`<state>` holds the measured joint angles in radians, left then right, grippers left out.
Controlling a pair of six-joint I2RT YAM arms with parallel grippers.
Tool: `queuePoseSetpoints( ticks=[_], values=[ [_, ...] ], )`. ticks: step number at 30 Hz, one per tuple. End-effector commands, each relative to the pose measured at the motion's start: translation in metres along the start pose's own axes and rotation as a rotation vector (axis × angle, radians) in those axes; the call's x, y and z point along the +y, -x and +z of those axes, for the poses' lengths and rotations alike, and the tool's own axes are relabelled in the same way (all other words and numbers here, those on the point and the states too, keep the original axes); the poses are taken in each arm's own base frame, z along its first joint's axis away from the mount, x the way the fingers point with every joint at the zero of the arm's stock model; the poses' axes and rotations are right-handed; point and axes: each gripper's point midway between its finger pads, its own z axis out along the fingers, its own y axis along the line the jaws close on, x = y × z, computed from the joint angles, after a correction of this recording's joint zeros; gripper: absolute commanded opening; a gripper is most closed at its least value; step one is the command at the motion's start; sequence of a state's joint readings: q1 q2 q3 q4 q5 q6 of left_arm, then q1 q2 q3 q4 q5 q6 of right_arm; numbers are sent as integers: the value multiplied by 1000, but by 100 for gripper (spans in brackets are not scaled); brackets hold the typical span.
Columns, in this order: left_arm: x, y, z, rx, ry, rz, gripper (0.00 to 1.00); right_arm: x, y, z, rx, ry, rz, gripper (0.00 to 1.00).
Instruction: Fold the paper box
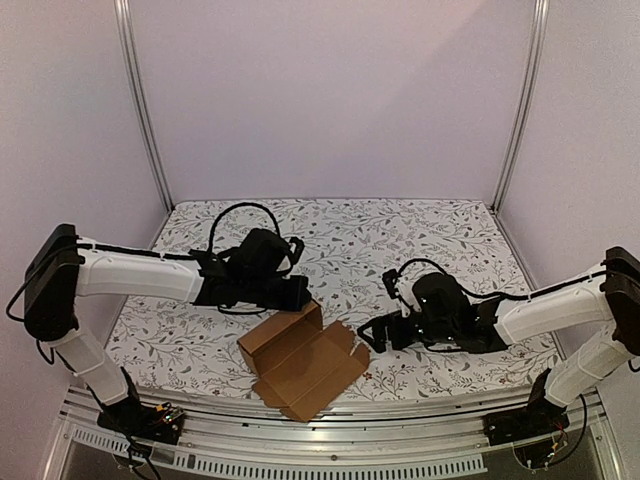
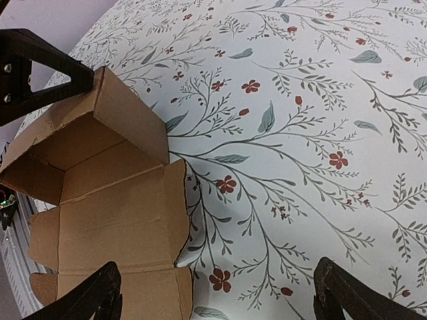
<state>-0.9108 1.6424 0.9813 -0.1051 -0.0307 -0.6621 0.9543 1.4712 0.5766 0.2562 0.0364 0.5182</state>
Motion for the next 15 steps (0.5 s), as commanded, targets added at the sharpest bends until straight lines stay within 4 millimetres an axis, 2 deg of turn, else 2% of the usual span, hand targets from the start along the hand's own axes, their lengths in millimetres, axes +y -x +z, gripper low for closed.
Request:
queuePoseSetpoints(
  ticks=[1, 7, 15],
  values=[
    [-3, -7, -12, 38, 8, 27, 1, 13, -29, -7, 133, 102, 64, 98],
    [-7, 2, -20, 10, -5, 27, 8, 20, -45, -4, 218, 139, 126, 87],
    [-8, 10, -34, -19, -10, 26, 21, 27, -62, 11, 291, 138, 156, 73]
  ],
)
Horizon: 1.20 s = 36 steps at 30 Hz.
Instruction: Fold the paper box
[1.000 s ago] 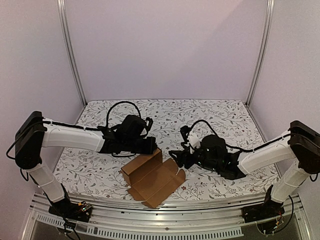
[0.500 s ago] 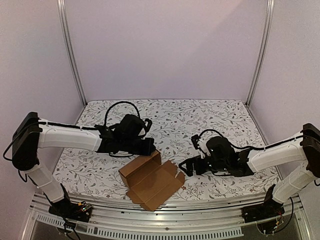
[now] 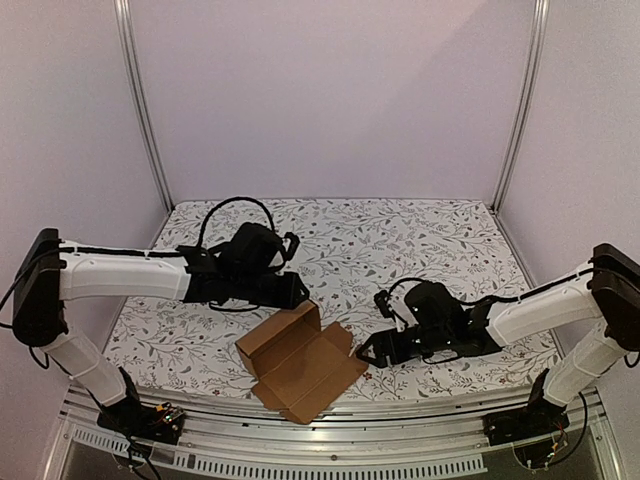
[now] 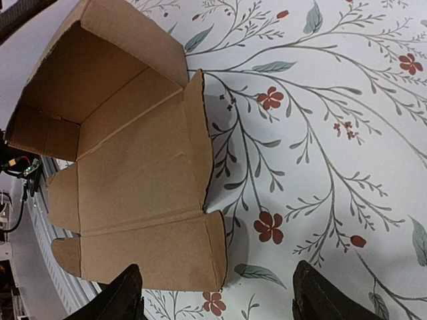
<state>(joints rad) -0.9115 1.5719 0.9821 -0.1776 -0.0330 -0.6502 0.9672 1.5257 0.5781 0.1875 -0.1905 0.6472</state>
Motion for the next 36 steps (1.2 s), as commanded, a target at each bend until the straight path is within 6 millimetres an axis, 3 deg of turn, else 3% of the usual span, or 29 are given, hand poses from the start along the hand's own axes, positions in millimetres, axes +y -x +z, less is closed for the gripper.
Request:
queuePoseSetpoints(
  ticks=[1, 7, 14, 24, 30, 36],
  values=[
    [-5, 8, -16, -22, -11, 11, 23, 4, -11, 13, 66, 6, 30, 72],
    [6, 9, -30, -41, 20, 4, 32, 4, -18, 22, 98, 1, 39, 57],
    [26, 6, -42, -58, 71, -18, 33, 3, -18, 27, 104, -8, 33, 38],
    [50, 10, -69, -103, 133, -37, 34, 9, -5, 21, 150, -63, -103, 0],
    [62, 12, -82, -136, 162, -50, 34, 18, 16, -4, 149, -117, -245, 0],
    [71, 22, -98, -183, 192, -49, 35, 39, 49, -43, 98, -152, -397, 0]
  ],
)
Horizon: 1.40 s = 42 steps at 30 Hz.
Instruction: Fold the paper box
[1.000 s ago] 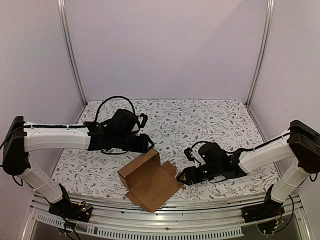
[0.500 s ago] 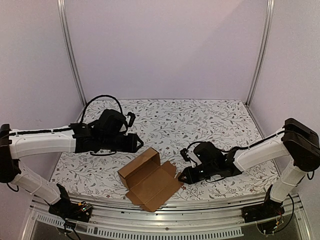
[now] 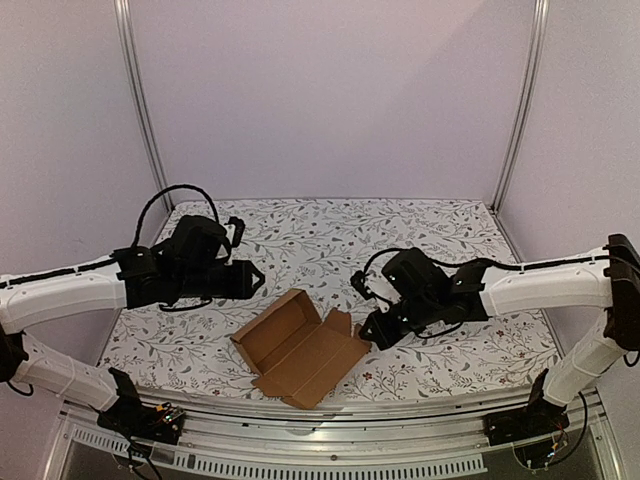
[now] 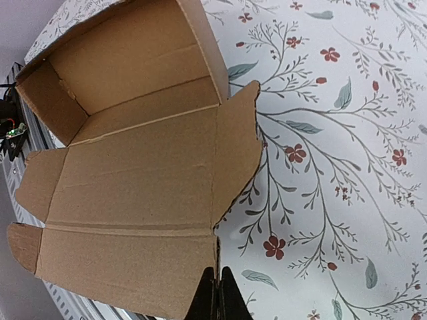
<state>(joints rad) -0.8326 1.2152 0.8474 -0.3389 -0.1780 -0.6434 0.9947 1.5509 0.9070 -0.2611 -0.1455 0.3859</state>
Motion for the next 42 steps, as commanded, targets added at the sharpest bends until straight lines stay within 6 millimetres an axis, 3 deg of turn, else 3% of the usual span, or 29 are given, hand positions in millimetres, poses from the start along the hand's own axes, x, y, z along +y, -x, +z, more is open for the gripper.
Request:
queuePoseSetpoints(
  ticks=[1, 7, 15, 21, 27, 32, 38, 42],
  values=[
    [19, 7, -10, -31, 60, 8, 35, 3, 19, -41, -22, -72, -178, 0],
    [26, 18, -19, -63, 78, 12, 36, 18, 47, -93, -93, -107, -379, 0],
    [32, 28, -30, -105, 88, 11, 37, 16, 75, -149, -113, -240, -583, 0],
    [33, 30, -35, -109, 86, 19, 37, 8, 85, -178, -70, -340, -694, 0],
    [28, 29, -34, -102, 54, 17, 37, -8, 77, -193, 75, -446, -804, 0],
    [22, 27, -30, -88, 28, 16, 37, -10, 55, -201, 230, -419, -979, 0],
    [19, 26, -27, -81, 8, 11, 37, -25, 54, -222, 398, -500, -1065, 0],
    [18, 25, -28, -78, 4, 12, 37, -39, 46, -222, 589, -533, -1100, 0]
  ],
)
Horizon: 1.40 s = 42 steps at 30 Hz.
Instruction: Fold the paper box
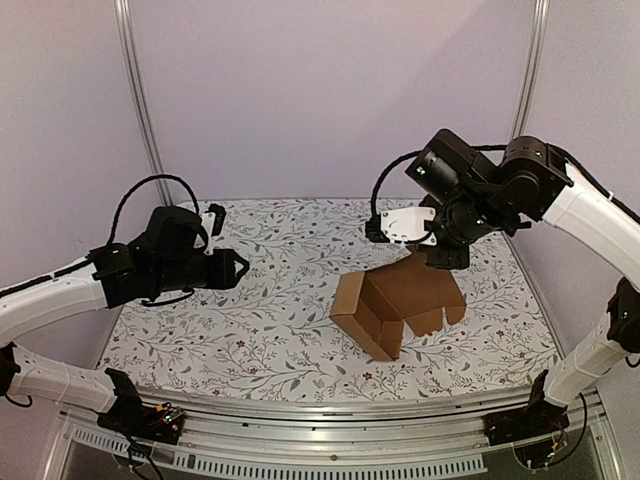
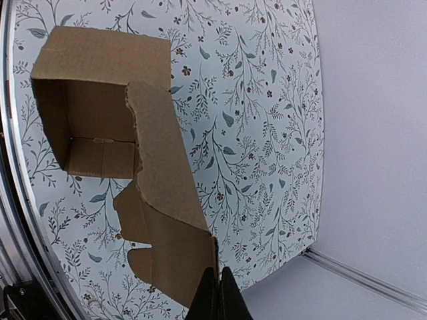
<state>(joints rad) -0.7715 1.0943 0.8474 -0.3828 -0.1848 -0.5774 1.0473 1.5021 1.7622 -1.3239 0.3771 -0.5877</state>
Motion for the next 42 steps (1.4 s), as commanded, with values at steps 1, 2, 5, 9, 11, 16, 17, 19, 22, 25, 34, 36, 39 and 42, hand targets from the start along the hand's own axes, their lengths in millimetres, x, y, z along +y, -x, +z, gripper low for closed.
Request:
queuePoseSetpoints(
  ticks=[1, 2, 5, 9, 11, 16, 17, 19, 22, 25, 34, 36, 39, 42],
  values=[
    [2, -2, 2, 10, -6, -2, 37, 21, -55, -1, 314, 119, -200, 0],
    [3, -2, 1, 10, -5, 0, 37, 21, -55, -1, 321, 126, -209, 0],
    [4, -3, 0, 6, -3, 1, 37, 22, -56, -1, 339, 144, -246, 0],
    [5, -4, -1, 6, -4, 2, 37, 24, -59, 4, 380, 163, -300, 0],
    [5, -5, -1, 8, -5, 2, 37, 26, -60, 8, 396, 178, -312, 0],
    [6, -5, -2, 4, -2, 3, 37, 26, -50, 20, 402, 171, -325, 0],
    [7, -6, -1, 6, 0, 3, 37, 24, -47, 22, 400, 164, -321, 0],
    [7, -7, -1, 8, -2, -1, 37, 23, -39, 29, 393, 163, -316, 10],
    [7, -9, -1, 8, -6, -6, 37, 18, -28, 36, 377, 141, -310, 21],
    [8, -10, -1, 9, -7, -10, 37, 12, -14, 40, 343, 117, -312, 28],
    [12, -14, -4, 3, 0, -23, 37, 8, 22, 62, 244, 101, -321, 33],
    [12, -14, -5, 2, -2, -25, 37, 6, 31, 69, 225, 90, -319, 34],
    [13, -15, -6, 3, -3, -27, 37, 1, 43, 77, 185, 66, -288, 33],
    [14, -15, -8, -1, 0, -28, 37, -11, 56, 76, 108, 34, -197, 31]
  ],
)
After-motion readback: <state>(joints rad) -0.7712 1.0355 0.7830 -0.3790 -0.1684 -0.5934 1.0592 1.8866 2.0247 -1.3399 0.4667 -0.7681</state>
